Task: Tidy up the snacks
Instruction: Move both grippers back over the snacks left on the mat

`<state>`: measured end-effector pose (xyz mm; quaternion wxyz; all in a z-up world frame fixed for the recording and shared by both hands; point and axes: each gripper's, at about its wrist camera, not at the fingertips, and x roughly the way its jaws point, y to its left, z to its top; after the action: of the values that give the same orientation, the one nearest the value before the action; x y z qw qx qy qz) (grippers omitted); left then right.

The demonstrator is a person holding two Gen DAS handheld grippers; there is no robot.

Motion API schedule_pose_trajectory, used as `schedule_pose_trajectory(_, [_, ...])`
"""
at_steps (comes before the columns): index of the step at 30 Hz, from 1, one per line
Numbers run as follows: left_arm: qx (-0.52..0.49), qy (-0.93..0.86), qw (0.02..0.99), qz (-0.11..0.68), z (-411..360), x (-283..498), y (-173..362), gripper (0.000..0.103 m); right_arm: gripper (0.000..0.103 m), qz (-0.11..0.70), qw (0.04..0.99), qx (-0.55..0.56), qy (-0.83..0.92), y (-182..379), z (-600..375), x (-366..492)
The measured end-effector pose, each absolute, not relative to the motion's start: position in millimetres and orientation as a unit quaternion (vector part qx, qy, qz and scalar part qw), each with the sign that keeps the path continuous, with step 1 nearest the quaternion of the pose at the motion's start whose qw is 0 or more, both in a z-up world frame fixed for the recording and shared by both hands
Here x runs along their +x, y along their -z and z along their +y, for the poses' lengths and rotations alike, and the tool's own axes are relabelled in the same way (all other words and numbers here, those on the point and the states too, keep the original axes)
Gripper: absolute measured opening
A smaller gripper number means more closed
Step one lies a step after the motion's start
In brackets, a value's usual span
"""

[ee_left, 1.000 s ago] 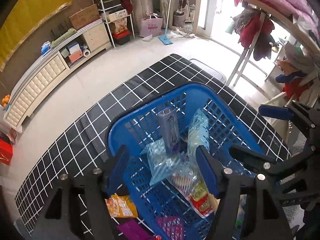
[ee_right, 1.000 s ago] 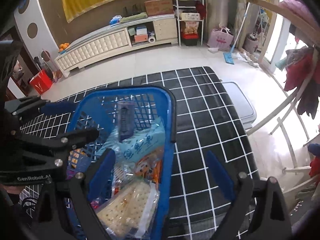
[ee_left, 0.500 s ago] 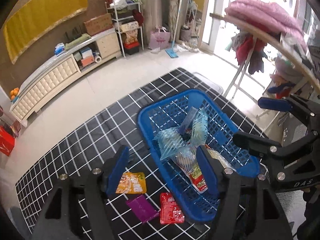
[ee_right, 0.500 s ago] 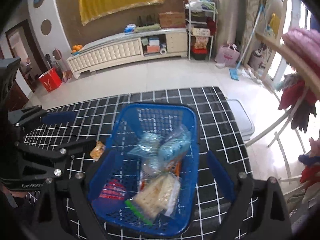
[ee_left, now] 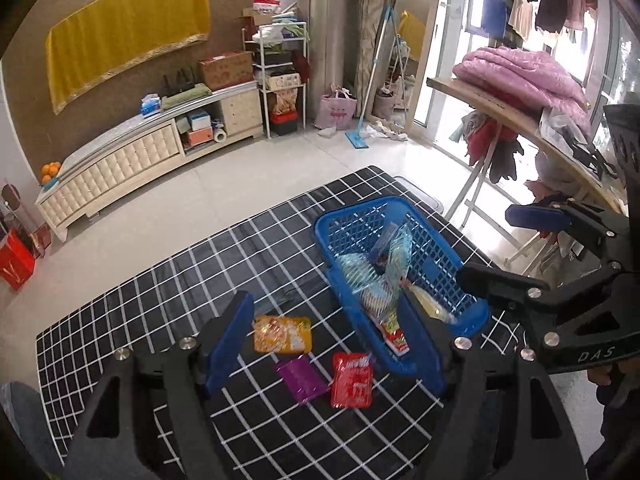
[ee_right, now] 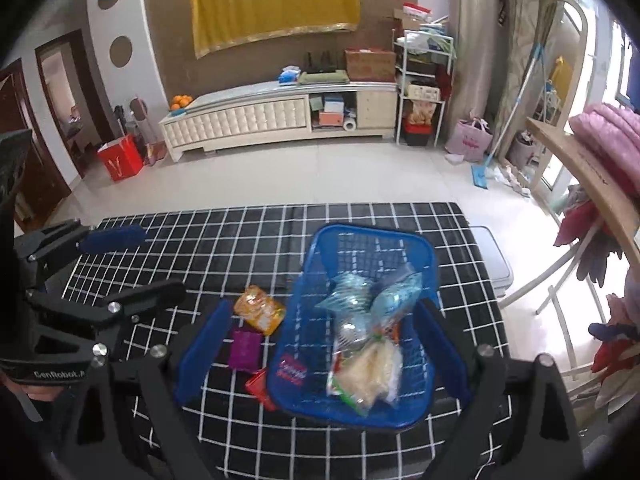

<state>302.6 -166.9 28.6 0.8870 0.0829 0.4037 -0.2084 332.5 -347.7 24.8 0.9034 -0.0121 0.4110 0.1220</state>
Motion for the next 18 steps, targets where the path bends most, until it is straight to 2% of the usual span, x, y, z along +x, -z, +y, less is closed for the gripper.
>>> schedule_pose_trajectory(9, [0.068,0.18,0.889,0.415,-107.0,267.7,-15.2,0.076,0.095,0.42,0.893,-0.009,-0.161,-17.6,-296.7,316.0])
schedule_pose_trajectory(18, [0.023,0.141,0.872,0.467,-41.7,264.0,40.9,0.076,0.095,0.462,0.862,-0.03,-0.207,25.1,-232.4,324.3])
